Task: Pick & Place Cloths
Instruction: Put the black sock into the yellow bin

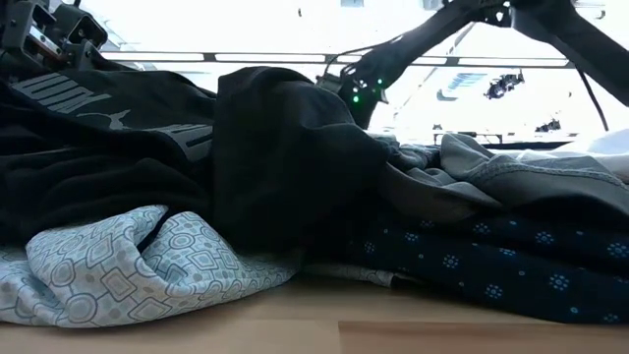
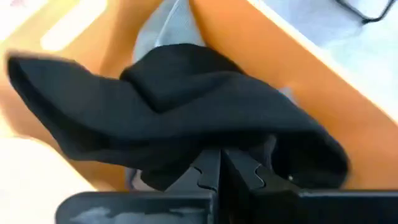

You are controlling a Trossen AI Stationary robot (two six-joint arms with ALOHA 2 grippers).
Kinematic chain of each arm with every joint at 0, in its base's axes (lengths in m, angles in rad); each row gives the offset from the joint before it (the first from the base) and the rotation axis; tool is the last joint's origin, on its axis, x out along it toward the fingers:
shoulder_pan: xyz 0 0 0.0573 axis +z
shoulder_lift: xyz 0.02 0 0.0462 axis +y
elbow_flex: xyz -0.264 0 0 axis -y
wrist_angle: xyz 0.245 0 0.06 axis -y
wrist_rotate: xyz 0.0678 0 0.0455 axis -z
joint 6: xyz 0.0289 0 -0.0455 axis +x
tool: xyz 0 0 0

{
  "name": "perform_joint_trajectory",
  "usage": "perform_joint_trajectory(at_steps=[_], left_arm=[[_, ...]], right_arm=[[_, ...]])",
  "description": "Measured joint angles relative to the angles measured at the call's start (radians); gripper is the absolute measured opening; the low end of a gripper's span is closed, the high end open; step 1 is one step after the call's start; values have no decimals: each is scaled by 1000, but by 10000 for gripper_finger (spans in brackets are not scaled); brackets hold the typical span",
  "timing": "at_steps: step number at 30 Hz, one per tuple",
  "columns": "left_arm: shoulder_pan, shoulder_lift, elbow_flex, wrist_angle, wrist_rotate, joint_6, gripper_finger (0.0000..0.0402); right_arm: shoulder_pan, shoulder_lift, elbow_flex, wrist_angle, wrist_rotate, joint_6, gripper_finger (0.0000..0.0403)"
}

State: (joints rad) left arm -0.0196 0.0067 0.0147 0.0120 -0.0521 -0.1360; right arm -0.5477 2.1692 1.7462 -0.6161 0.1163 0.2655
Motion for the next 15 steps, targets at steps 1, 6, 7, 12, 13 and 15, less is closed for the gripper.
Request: perform_joint_trajectory(at_steps=[1, 6, 7, 12, 13, 15], left_arm=[[0, 0, 0, 0, 0, 0, 12], [0, 0, 0, 0, 0, 0, 12], [0, 0, 0, 0, 0, 0, 12], [0, 0, 0, 0, 0, 0, 12], [0, 0, 0, 0, 0, 0, 12], [0, 0, 0, 0, 0, 0, 12]], right_arm=[[-1, 10, 0, 17, -14, 0, 3], [-4, 55, 0, 30, -59, 2, 3], [-4, 57, 0, 31, -66, 2, 3], [-4, 50, 0, 29, -67, 3, 3], [-4, 43, -1, 26, -67, 3, 3], [-4, 22, -1, 19, -68, 3, 3]])
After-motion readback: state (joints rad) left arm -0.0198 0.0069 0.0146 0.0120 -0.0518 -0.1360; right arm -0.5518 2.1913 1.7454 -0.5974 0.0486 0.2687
